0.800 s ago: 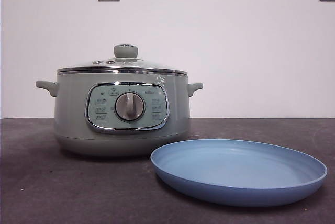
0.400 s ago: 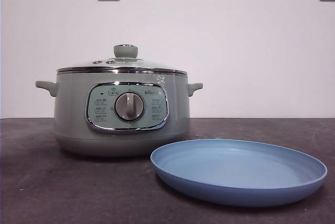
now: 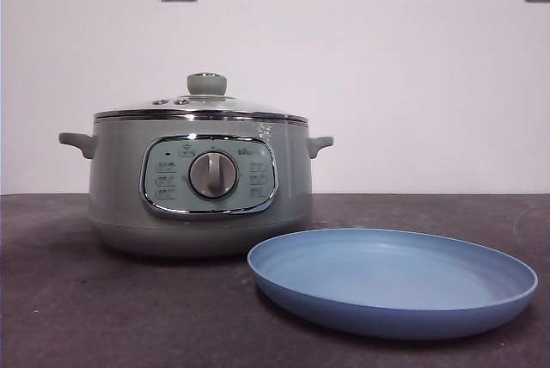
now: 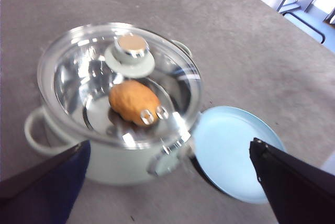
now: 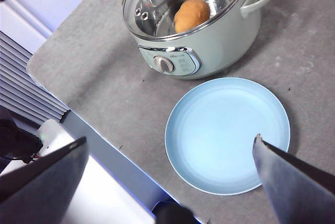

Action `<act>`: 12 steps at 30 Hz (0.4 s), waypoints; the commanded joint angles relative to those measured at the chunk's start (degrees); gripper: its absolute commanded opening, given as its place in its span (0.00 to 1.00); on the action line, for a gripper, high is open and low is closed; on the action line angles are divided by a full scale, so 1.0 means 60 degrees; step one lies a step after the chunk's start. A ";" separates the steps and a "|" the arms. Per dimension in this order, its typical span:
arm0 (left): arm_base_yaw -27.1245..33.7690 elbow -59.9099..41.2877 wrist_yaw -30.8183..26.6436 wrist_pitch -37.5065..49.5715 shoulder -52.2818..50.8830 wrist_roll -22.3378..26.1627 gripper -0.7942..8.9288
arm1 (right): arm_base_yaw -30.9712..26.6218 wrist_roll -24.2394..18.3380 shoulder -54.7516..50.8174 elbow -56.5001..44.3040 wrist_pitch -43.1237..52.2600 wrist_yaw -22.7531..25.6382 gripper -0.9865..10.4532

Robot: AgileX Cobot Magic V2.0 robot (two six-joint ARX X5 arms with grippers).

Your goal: Take the potato out from the steamer,put the potato on the plate,close the lid

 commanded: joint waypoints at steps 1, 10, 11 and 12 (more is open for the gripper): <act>-0.0404 0.0361 -0.0350 0.0546 0.0765 -0.0022 0.81 | 0.0018 0.0025 0.0087 0.0018 0.0055 -0.0007 0.64; -0.1552 0.2102 -0.1370 0.1978 0.3912 0.0087 0.81 | 0.0018 0.0029 0.0361 0.0018 0.0055 -0.0004 0.64; -0.1668 0.2335 -0.1483 0.2044 0.4277 0.0113 0.81 | 0.0018 0.0029 0.0390 0.0018 0.0055 0.0000 0.64; -0.1781 0.2568 -0.1614 0.2058 0.4623 0.0175 0.81 | 0.0018 0.0029 0.0415 0.0018 0.0055 0.0000 0.64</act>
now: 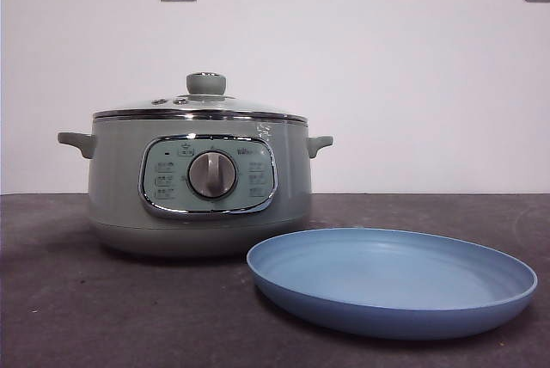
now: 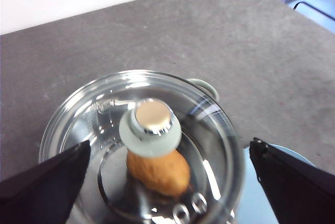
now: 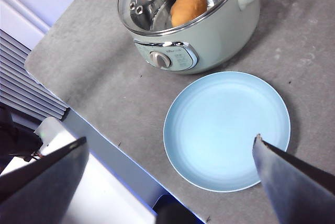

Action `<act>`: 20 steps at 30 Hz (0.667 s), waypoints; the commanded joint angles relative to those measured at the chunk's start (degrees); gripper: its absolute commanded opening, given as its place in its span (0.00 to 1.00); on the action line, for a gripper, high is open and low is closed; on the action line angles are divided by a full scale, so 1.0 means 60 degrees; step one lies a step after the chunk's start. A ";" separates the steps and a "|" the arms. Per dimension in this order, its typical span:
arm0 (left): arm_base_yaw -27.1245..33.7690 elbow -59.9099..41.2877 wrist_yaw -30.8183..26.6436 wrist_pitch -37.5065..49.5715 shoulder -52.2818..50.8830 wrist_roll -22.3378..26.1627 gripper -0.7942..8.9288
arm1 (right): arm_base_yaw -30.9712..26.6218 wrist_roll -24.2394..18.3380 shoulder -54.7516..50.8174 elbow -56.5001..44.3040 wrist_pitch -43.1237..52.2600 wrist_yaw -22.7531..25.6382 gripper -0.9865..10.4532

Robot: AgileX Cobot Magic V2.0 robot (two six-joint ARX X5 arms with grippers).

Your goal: Take the potato out from the steamer,put the potato on the plate,close the lid

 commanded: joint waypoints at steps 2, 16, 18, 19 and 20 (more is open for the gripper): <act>-0.0393 0.0754 -0.0375 0.0128 0.1257 0.0280 0.81 | 0.0018 0.0029 0.0087 0.0018 0.0055 0.0000 0.64; -0.1206 0.1606 -0.1173 0.0812 0.3687 0.0557 0.81 | 0.0018 0.0022 0.0164 0.0018 0.0058 0.0018 0.64; -0.1268 0.1606 -0.1264 0.0820 0.3825 0.0565 0.81 | 0.0018 0.0018 0.0164 0.0018 0.0058 0.0036 0.64; -0.1286 0.1606 -0.1264 0.0809 0.3912 0.0565 0.81 | 0.0018 0.0018 0.0164 0.0018 0.0066 0.0033 0.64; -0.1293 0.1606 -0.1290 0.0765 0.3952 0.0565 0.81 | 0.0018 0.0018 0.0164 0.0018 0.0066 0.0036 0.64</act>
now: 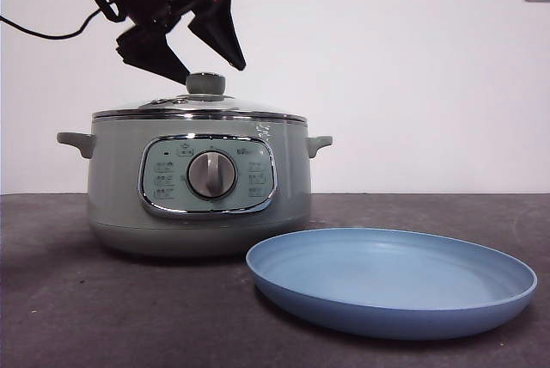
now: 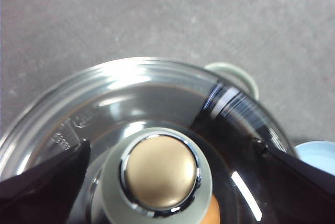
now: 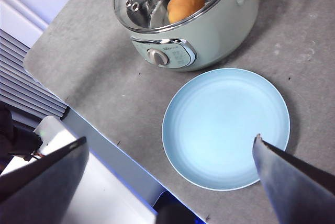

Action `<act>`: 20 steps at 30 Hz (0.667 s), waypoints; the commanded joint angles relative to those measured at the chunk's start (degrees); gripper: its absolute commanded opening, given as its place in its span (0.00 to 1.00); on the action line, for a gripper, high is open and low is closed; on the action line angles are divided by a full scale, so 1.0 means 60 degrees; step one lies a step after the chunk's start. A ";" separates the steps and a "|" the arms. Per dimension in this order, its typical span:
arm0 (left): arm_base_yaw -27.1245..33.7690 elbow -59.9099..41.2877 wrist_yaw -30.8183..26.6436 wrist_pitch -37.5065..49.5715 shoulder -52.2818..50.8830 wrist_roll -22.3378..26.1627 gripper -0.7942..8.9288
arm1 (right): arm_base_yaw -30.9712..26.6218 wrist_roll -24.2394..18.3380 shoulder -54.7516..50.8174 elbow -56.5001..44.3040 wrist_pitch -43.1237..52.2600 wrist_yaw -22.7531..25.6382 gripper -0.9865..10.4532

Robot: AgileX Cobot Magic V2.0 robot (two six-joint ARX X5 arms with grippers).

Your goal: Take the potato out from the steamer,put the potato on the plate,close the lid

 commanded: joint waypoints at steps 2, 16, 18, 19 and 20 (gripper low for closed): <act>-0.0095 0.0007 -0.0237 0.0000 0.0266 0.0142 0.81 | 0.0018 0.0022 -0.0004 0.0015 0.0066 0.0029 0.64; -0.0109 0.0007 -0.0517 -0.0368 0.0273 0.0131 0.27 | 0.0015 -0.0015 0.0000 0.0015 0.0237 0.0058 0.64; -0.0109 0.0007 -0.0514 -0.0353 0.0273 0.0131 0.21 | 0.0015 -0.0015 0.0007 0.0015 0.0251 0.0062 0.64; -0.0109 0.0007 -0.0506 -0.0350 0.0273 0.0131 0.18 | 0.0015 -0.0015 0.0011 0.0015 0.0251 0.0062 0.64; -0.0109 0.0007 -0.0506 -0.0346 0.0273 0.0131 0.14 | 0.0015 -0.0015 0.0015 0.0015 0.0251 0.0062 0.64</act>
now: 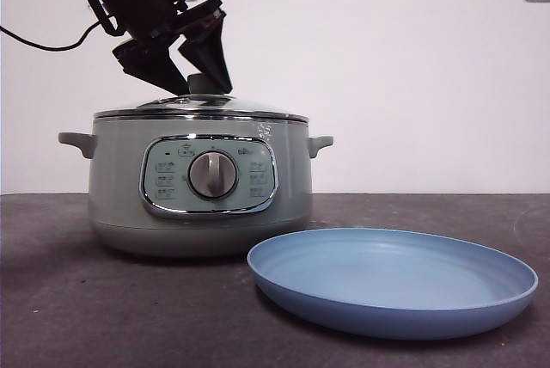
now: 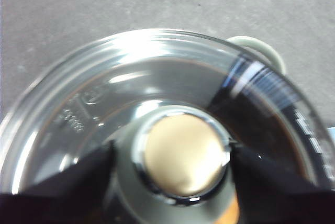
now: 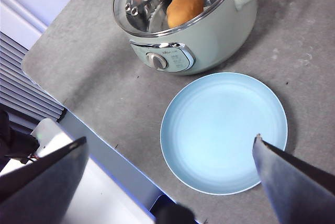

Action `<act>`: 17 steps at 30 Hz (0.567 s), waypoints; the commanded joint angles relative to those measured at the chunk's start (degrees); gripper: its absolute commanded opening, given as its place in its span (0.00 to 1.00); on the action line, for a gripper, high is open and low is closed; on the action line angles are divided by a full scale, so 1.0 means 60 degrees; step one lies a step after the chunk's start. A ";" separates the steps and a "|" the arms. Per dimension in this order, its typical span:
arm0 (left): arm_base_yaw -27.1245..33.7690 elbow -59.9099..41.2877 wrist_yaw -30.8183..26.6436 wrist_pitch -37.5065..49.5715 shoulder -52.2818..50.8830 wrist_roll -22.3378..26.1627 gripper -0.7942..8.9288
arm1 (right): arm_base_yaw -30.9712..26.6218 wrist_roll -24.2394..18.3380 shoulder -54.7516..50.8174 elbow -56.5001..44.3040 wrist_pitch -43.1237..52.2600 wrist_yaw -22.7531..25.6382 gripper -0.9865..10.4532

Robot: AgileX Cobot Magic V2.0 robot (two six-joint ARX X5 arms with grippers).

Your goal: Take the potato out from the steamer,put the potato on the plate,close the lid

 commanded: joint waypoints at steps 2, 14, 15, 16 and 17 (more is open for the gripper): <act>-0.0033 0.0007 0.0102 -0.0015 0.0047 0.0051 0.06 | 0.0015 -0.0011 0.0011 0.0015 0.0102 0.0011 0.64; 0.0036 0.0124 0.0117 0.0055 -0.0160 0.0036 0.07 | 0.0015 0.0000 0.0058 0.0015 0.0138 0.0007 0.64; 0.0062 0.0197 0.0149 0.0051 -0.0237 0.0011 0.07 | 0.0015 0.0022 0.0069 0.0015 0.0186 0.0007 0.64; 0.0076 0.0266 0.0168 0.0036 -0.0310 0.0007 0.07 | 0.0015 0.0106 0.0073 0.0015 0.0251 0.0004 0.64; 0.0076 0.0332 0.0171 0.0022 -0.0379 0.0007 0.07 | 0.0015 0.0186 0.0076 0.0015 0.0317 0.0004 0.64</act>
